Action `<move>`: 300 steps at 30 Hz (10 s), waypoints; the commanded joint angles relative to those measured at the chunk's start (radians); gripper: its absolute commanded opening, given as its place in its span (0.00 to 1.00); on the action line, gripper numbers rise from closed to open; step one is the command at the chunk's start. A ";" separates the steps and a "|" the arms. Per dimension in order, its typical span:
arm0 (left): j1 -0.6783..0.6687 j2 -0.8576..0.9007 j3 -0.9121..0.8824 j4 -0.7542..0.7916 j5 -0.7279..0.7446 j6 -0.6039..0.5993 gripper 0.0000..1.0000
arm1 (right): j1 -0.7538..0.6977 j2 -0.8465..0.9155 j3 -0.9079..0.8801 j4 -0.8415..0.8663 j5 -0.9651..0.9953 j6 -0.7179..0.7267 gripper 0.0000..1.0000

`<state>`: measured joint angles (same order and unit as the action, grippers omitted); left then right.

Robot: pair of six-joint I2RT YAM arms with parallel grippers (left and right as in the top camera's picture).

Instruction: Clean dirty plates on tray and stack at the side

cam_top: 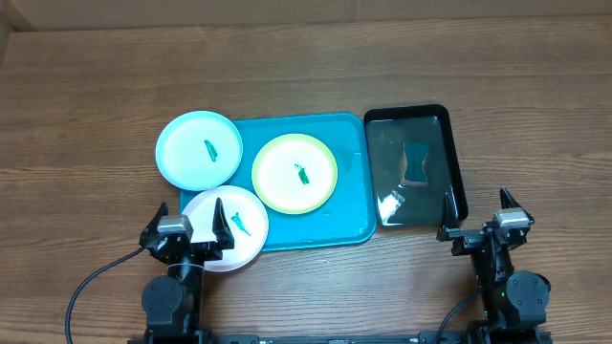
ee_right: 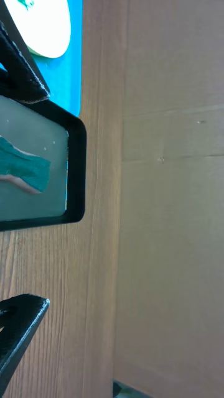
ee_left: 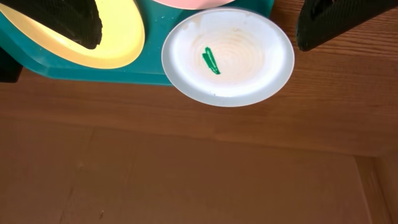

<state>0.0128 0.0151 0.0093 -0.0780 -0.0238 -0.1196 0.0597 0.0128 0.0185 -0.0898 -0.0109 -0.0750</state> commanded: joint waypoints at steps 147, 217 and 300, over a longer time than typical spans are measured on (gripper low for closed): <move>-0.265 1.892 1.201 -0.694 0.025 -0.352 0.04 | 0.068 1.780 1.148 -0.632 -0.113 0.177 0.61; -0.265 1.892 1.201 -0.692 0.025 -0.348 0.04 | 0.070 1.781 0.985 -0.394 -0.151 0.180 0.09; -0.314 1.894 1.201 -0.592 0.148 -0.378 0.04 | 0.459 1.791 1.545 -0.876 -0.187 0.179 0.04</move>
<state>-0.2951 1.8984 1.2171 -0.6720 0.1207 -0.4923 0.4843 1.7958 1.5597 -0.9821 -0.2024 0.0769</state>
